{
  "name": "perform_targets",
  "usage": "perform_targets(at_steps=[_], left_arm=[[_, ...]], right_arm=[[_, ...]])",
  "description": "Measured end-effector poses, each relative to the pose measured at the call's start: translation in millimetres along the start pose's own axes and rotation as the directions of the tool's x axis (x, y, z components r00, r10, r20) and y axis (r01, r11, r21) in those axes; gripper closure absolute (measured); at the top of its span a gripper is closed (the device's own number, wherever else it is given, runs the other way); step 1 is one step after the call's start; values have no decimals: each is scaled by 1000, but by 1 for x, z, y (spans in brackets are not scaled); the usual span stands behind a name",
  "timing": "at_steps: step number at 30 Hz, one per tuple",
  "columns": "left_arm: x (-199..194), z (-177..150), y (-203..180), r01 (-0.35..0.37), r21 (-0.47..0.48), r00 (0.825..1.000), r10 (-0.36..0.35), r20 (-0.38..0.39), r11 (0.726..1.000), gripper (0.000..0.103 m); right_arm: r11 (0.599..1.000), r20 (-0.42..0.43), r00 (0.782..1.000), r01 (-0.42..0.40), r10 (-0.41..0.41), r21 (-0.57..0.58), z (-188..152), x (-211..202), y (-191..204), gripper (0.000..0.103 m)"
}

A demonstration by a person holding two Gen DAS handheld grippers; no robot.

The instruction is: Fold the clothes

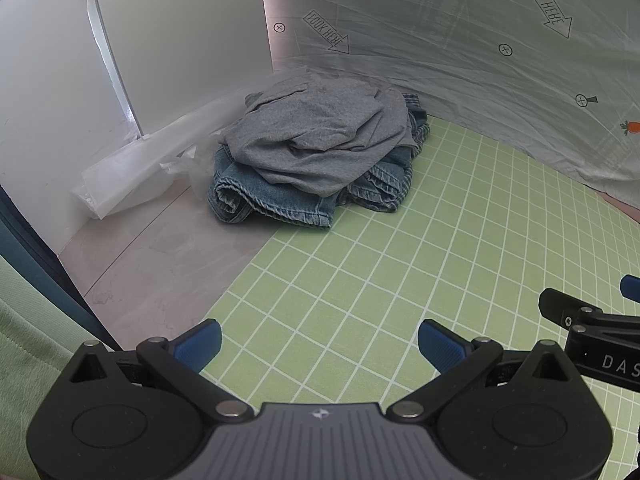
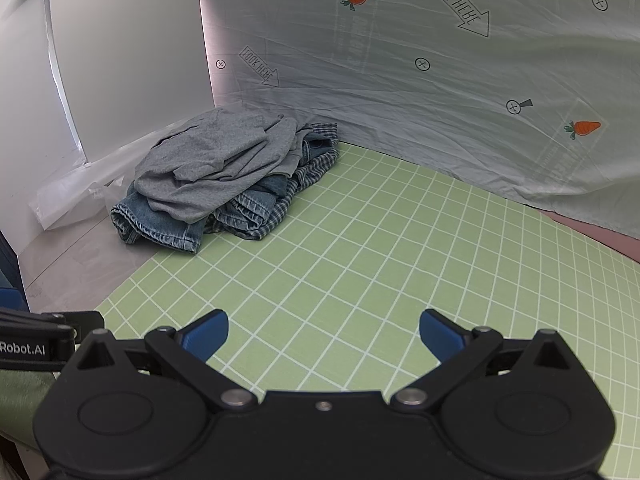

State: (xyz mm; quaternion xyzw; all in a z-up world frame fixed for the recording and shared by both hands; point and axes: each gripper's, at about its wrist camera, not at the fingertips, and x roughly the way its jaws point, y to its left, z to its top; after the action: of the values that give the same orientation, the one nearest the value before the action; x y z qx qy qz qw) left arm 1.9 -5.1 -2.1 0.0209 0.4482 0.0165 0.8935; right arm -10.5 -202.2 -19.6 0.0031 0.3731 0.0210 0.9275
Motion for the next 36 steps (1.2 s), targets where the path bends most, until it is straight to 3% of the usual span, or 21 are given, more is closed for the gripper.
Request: perform_targets(at_steps=[27,36], left_arm=[[14,3,2,9,5,999,-9,-34,1000,0],[44,43,7,9,-23,999,-9,-31,1000,0]], right_arm=[[1000,-23,1000,-12,12,-12,3,13,4,0],[999,-43,999,-19,17,-42,30,51,9,0]])
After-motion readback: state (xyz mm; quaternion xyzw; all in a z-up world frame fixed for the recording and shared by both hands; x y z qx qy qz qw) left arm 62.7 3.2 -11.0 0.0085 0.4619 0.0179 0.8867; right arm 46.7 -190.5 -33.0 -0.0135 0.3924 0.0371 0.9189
